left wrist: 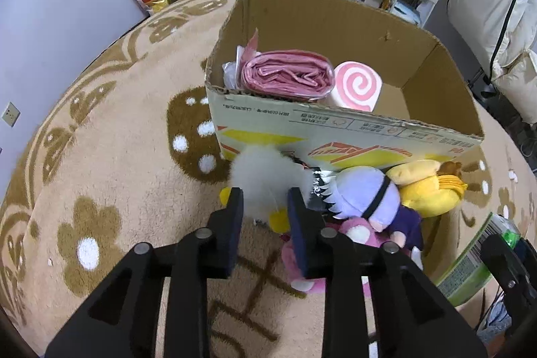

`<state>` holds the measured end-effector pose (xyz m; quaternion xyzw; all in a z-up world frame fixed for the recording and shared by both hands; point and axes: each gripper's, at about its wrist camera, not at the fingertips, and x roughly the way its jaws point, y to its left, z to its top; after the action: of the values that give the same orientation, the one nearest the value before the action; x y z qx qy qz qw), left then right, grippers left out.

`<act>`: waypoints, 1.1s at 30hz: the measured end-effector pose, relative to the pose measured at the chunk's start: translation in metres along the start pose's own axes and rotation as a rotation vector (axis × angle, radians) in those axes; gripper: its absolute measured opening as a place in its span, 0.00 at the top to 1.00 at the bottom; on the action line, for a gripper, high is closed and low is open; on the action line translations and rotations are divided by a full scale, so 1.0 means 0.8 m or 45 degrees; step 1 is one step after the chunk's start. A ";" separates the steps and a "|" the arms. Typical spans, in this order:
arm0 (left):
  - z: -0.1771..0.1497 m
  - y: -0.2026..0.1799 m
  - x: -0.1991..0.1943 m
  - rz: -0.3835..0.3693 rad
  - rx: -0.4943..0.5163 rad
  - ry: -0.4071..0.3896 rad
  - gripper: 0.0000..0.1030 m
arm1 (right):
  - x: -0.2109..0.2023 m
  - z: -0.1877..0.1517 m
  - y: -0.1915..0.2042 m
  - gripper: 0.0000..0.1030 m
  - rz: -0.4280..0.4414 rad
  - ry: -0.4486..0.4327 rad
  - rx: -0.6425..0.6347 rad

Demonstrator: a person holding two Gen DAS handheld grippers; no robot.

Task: Organize soft objects
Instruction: 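Lift the white plush with the left tool while the right tool carries the tissue pack over the box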

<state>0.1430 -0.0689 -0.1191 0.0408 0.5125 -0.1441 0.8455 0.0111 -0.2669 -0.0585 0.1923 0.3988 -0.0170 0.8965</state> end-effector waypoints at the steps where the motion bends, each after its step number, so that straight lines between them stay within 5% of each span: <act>1: 0.001 0.000 0.003 0.001 0.003 0.008 0.72 | 0.001 0.000 0.000 0.46 0.001 0.003 -0.003; 11: 0.004 -0.012 0.027 -0.028 0.051 0.044 0.67 | 0.009 0.000 0.002 0.46 -0.001 0.016 -0.003; 15: 0.005 -0.015 0.033 0.004 0.061 0.033 0.52 | 0.012 0.001 0.001 0.46 -0.002 0.019 0.001; 22: 0.003 -0.014 0.039 -0.023 0.057 0.043 0.71 | 0.004 0.008 0.002 0.46 -0.015 -0.046 -0.030; 33: -0.005 -0.014 -0.006 0.000 0.065 -0.061 0.74 | -0.012 0.024 0.004 0.46 -0.010 -0.139 -0.042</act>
<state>0.1341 -0.0778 -0.1159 0.0589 0.4884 -0.1582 0.8561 0.0183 -0.2722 -0.0390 0.1748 0.3505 -0.0246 0.9198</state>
